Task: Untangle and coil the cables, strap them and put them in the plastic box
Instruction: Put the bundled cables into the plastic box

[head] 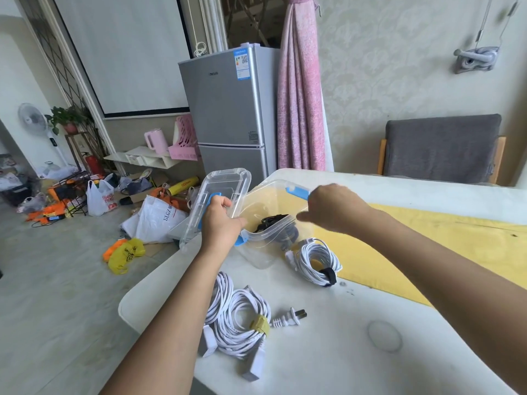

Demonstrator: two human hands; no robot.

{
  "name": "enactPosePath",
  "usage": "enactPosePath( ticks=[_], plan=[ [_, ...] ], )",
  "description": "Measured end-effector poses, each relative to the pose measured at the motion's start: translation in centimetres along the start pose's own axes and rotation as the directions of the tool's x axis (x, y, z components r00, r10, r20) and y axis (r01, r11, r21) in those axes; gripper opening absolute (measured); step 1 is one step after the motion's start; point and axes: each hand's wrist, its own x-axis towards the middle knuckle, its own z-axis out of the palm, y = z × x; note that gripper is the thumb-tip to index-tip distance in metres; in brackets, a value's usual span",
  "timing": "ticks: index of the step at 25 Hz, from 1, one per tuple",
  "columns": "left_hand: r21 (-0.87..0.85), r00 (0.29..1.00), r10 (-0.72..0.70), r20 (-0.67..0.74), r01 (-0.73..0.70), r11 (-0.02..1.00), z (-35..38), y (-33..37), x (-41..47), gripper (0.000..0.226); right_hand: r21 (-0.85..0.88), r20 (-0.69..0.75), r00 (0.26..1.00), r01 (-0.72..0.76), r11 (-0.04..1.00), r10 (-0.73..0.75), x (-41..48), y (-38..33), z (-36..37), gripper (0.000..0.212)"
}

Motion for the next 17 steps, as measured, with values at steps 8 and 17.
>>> enactPosePath(
  ticks=[8,17],
  plan=[
    [-0.021,1.0,-0.007,-0.021,0.007,1.0,0.1,0.2,-0.4,0.038,0.403,0.083,0.996,-0.014,0.915,-0.021,-5.9,1.0,7.2,0.054],
    [-0.048,0.999,-0.039,-0.008,0.038,0.998,-0.2,0.7,-0.4,0.038,0.733,0.157,0.986,-0.153,0.663,0.054,-5.5,1.9,6.3,0.025]
  ],
)
